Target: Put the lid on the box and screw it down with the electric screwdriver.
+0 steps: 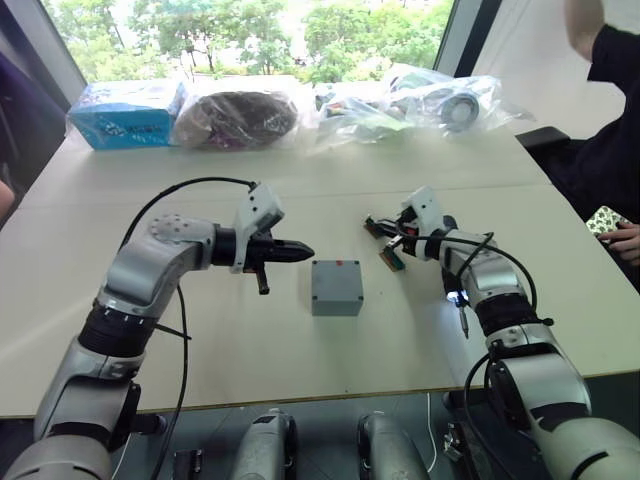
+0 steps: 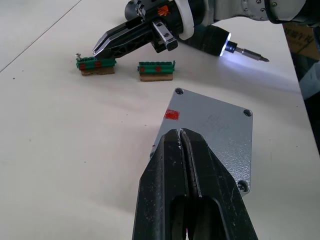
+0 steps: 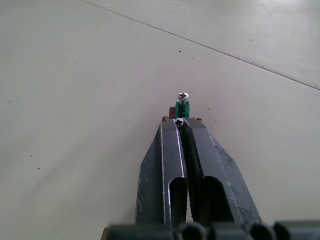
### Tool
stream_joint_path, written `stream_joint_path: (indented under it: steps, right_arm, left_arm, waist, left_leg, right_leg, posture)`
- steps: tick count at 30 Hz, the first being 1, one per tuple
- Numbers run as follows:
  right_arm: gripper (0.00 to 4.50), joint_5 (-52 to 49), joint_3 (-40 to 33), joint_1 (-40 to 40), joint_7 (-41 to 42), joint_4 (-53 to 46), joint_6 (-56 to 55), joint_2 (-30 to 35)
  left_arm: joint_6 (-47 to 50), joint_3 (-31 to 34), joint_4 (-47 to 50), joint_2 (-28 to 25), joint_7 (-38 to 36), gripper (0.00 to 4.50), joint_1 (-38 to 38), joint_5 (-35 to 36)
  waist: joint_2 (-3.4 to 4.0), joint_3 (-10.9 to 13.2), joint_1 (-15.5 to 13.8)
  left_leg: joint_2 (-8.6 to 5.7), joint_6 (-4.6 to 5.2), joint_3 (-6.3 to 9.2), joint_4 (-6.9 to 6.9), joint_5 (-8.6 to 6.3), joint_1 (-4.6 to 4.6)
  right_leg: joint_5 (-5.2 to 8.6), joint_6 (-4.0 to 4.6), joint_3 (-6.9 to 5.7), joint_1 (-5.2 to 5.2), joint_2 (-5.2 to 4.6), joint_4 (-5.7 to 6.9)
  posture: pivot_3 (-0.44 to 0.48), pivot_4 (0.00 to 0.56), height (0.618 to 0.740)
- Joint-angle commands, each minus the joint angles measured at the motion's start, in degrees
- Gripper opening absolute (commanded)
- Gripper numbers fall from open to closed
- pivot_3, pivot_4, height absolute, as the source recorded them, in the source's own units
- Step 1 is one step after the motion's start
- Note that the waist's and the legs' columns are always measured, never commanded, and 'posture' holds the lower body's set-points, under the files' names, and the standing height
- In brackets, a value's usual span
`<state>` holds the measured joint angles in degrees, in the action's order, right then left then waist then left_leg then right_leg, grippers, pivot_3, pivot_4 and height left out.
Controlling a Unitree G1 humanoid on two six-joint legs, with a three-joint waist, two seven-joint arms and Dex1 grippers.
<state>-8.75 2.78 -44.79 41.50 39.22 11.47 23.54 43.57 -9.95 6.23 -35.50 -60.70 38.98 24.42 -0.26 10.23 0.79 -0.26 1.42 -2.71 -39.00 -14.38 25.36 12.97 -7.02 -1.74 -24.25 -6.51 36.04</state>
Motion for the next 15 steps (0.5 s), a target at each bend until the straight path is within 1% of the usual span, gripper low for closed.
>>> stream_joint_path:
  steps: [1, 8, 12, 15]
  right_arm:
    - [0.07, -1.63, -2.50, -0.93, 0.20, -2.28, 0.03, -0.49]
    - [0.07, -4.42, -4.91, -0.02, 0.44, -6.53, 2.38, -1.03]
    - [0.07, -6.45, -6.48, 2.58, -0.56, -14.75, 5.15, -0.99]
    - [0.07, -9.19, -7.06, 6.72, -1.33, -26.44, 10.18, -0.85]
  left_arm:
    - [0.17, 0.98, 1.48, 0.09, 0.38, 0.00, 0.31, 0.86]
    - [0.62, 1.06, 1.54, 0.26, 0.67, 0.00, -0.39, 1.22]
    - [0.96, 1.29, 1.54, -0.01, 0.57, 0.00, -0.93, 1.32]
    - [1.03, 1.53, 1.12, -0.45, 0.05, 0.00, -0.96, 1.46]
  waist:
    - [0.00, 0.00, 0.01]
    - [0.01, 0.01, 0.02]
    - [0.01, 0.01, -0.08]
    - [0.01, 0.01, -0.19]
  left_leg:
    - [0.00, 0.00, 0.00, 0.00, 0.00, 0.00]
    - [0.01, 0.00, 0.00, 0.00, 0.00, 0.00]
    - [0.03, 0.00, 0.01, 0.01, 0.00, 0.00]
    - [0.06, 0.00, 0.02, 0.01, 0.00, 0.01]
  right_leg:
    - [0.00, 0.00, 0.00, 0.00, 0.00, 0.00]
    - [0.00, 0.00, 0.00, 0.00, 0.00, 0.00]
    - [0.00, 0.00, 0.00, 0.00, 0.00, 0.00]
    - [0.00, 0.00, 0.00, 0.00, -0.01, 0.01]
  posture:
    - [0.000, 0.150, 0.740]
    - [0.000, 0.150, 0.740]
    - [0.000, 0.150, 0.740]
    - [0.000, 0.150, 0.740]
